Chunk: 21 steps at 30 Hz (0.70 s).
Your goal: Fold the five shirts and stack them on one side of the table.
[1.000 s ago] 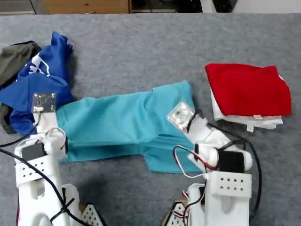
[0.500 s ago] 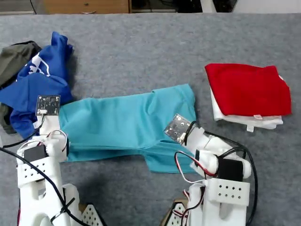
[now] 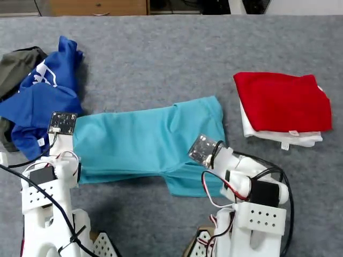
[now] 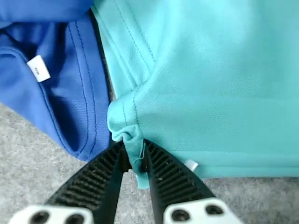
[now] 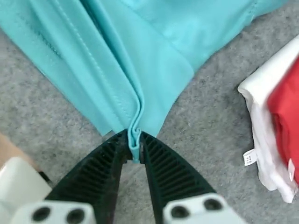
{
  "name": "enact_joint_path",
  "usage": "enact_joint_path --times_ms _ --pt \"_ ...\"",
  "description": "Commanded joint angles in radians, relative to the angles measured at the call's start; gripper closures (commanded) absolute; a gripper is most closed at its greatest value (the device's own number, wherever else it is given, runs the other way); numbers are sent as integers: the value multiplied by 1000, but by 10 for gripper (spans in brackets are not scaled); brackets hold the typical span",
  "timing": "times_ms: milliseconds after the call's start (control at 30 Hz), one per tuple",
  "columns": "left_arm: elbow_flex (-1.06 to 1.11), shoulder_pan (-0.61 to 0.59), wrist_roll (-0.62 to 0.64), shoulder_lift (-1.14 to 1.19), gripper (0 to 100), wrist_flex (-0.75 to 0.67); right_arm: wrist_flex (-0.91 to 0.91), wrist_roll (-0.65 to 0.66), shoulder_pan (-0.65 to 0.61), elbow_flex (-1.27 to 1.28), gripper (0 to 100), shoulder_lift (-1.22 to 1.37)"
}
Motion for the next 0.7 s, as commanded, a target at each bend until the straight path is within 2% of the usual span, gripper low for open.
enact_joint_path --times_ms 0,600,667 --pt "-9 2 -5 -13 981 11 25 37 16 4 996 -10" --pt "-5 5 -9 -13 978 52 55 147 16 2 993 -10" --pt "-5 3 -6 -13 944 51 71 164 15 -5 977 -10"
